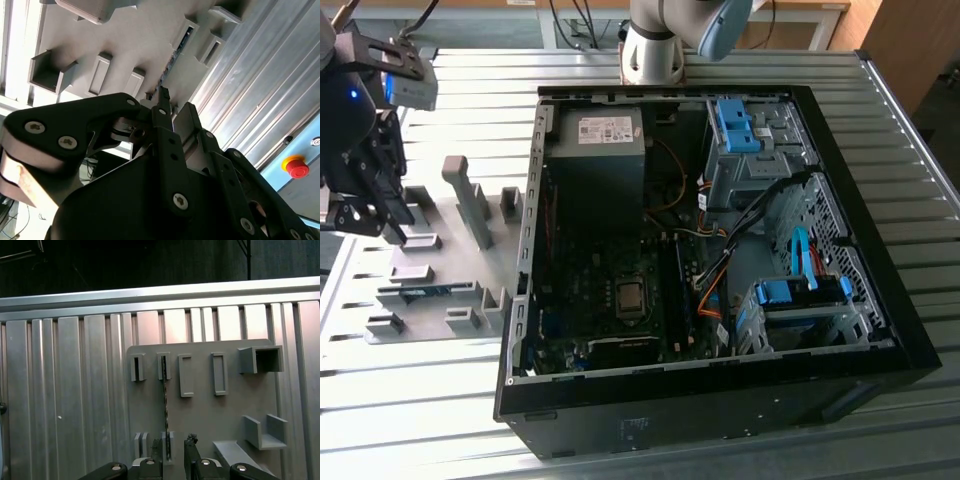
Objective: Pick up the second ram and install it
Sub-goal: 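Pick up the second ram and move it above second insertion slot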
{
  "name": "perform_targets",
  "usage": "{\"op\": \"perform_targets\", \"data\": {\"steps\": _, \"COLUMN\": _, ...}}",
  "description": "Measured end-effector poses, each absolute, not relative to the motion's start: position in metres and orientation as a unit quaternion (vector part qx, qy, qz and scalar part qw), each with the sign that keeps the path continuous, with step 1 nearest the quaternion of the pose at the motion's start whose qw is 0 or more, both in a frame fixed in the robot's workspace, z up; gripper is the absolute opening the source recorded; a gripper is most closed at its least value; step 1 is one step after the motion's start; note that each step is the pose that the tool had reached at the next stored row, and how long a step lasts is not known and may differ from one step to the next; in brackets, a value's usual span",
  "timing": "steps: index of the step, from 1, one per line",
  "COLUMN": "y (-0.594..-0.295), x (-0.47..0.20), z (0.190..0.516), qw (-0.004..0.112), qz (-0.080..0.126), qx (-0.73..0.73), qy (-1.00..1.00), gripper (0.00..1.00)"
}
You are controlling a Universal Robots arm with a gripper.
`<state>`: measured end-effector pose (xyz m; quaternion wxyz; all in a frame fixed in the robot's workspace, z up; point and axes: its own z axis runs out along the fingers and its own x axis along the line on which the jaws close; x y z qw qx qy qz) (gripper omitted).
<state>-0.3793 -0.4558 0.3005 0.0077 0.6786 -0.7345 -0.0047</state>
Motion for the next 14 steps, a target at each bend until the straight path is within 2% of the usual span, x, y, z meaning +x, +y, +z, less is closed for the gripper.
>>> {"op": "perform_targets", "data": {"steps": 14, "y": -0.4559, "x": -0.3793, "z": 0.2908, "qw": 0.008, "qz": -0.005, "qx": 0.679, "qy": -0.734, "gripper": 0.31}}
